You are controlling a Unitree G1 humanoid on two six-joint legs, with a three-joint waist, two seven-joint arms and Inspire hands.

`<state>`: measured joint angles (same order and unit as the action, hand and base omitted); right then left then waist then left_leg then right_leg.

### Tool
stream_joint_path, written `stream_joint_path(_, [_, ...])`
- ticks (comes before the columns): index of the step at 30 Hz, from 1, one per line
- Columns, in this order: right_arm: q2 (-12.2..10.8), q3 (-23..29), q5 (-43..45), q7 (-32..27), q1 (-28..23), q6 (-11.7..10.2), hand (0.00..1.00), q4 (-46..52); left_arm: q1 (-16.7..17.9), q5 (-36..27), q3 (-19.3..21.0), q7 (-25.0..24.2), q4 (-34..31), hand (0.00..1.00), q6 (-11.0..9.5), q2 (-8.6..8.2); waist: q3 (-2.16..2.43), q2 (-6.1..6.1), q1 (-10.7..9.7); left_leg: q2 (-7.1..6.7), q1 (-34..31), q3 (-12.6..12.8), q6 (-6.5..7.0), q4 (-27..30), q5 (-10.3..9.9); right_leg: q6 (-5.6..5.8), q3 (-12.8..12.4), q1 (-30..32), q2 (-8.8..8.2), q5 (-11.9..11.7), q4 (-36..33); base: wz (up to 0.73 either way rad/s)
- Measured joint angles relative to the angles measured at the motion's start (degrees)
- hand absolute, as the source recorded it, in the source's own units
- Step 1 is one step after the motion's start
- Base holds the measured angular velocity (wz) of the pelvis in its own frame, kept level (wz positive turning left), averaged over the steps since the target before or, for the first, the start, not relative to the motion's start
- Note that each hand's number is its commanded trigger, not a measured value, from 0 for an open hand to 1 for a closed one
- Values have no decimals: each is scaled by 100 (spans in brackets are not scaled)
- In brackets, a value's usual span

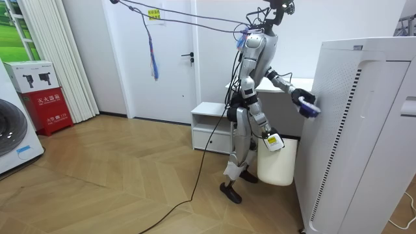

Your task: Pick garbage

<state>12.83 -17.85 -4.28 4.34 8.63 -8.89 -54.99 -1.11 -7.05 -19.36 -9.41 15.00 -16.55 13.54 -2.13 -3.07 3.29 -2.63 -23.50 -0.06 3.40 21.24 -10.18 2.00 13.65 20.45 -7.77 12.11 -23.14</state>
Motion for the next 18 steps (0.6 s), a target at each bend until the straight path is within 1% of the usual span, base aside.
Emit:
stream_joint_path(2, [-1,-1,-25,1,41,1,100,-39,-1,45,-13,0,35,100,0,16,-9,4,8,-6,-80,5,7,3,8,0,-9,114,-12,0,-60,-2])
stream_joint_path(4, [3,-3,-37,4,81,2,100,-65,-13,41,-15,0,62,100,0,67,-13,8,2,-10,-113,14,7,-10,19,0,-14,165,-19,0,-72,-2])
stream_joint_path(6, [21,-3,-38,5,108,4,100,-87,-90,39,-58,-1,239,100,-1,111,-14,10,0,-8,-106,46,6,-23,23,0,-19,166,-20,0,-77,0])
stream_joint_path(8, [32,-4,-38,-4,148,4,100,-85,-110,38,-142,-9,327,100,-1,159,-17,16,-22,5,-117,130,8,-33,24,0,-47,194,-21,1,-92,-4])
stream_joint_path(10, [35,5,-35,0,204,8,100,-77,-113,38,-158,-54,421,100,-1,146,-26,36,-51,5,-169,147,13,-17,26,1,-76,282,-33,2,-154,-3])
stream_joint_path(11, [33,5,-33,17,227,10,100,-72,-109,41,-154,-148,500,100,6,149,-31,43,-112,6,-208,156,13,12,26,1,-72,297,-35,3,-160,5])
stream_joint_path(12, [32,6,-31,32,236,11,100,-72,-106,43,-153,-205,536,100,15,153,-36,52,-130,7,-215,159,13,19,26,1,-71,303,-35,3,-165,4])
stream_joint_path(14, [42,47,-31,127,253,16,100,-71,-55,42,-160,-477,577,100,121,155,-48,92,-152,6,-226,173,13,22,26,1,-89,325,-33,3,-165,-3])
stream_joint_path(18, [42,74,-18,223,251,30,100,-72,-39,44,-226,-836,749,100,249,146,-44,95,-160,11,-225,173,14,41,26,0,-101,331,-30,2,-178,-2])
